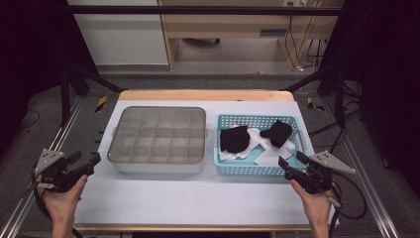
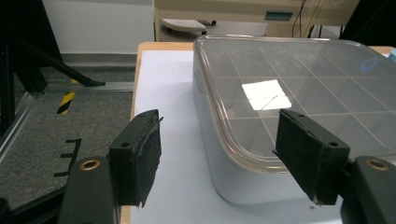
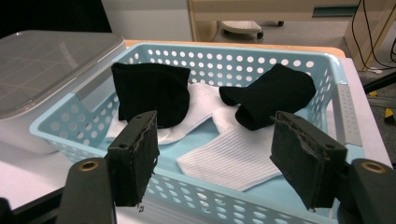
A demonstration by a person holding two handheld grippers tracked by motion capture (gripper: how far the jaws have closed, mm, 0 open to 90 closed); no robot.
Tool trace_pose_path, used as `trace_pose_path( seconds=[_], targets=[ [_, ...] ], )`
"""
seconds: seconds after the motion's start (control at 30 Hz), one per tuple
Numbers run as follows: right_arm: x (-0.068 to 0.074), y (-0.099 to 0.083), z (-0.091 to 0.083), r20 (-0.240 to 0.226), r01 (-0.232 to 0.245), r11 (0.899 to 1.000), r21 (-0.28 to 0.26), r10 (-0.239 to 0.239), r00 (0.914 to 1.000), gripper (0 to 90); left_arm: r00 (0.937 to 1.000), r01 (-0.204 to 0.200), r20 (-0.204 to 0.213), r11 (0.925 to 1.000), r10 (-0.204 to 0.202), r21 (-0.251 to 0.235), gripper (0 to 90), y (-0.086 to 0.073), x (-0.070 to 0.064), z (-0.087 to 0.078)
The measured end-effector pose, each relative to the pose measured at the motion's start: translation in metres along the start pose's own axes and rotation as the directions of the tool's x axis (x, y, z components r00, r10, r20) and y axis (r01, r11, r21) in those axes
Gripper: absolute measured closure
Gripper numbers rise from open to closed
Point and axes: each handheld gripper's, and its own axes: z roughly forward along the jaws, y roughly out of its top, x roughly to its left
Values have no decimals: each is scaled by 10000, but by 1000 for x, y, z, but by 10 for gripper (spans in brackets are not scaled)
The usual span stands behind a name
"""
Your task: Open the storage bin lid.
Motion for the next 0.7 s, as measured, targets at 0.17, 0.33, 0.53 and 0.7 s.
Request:
trace_pose_path(
  seconds=[0.17, 0.33, 0.53, 0.7],
  targets=[
    [4, -2, 3, -279, 61, 9997, 224, -55, 9996, 334, 9999, -109, 100, 9999, 108, 112, 295, 1, -3, 2],
    [13, -1, 7, -553, 238, 9990, 367, -217, 9982, 366, 9997, -130, 225, 9999, 129, 43, 313, 4, -3, 2],
    [28, 4, 11, -1000, 498, 9978, 431, -453, 9940, 382, 9997, -146, 220, 9999, 146, 10, 328, 12, -2, 2],
    [47, 12, 17, -1348, 714, 9966, 417, -652, 9887, 394, 9995, -147, 293, 9998, 151, -133, 333, 22, 1, 2]
  ],
)
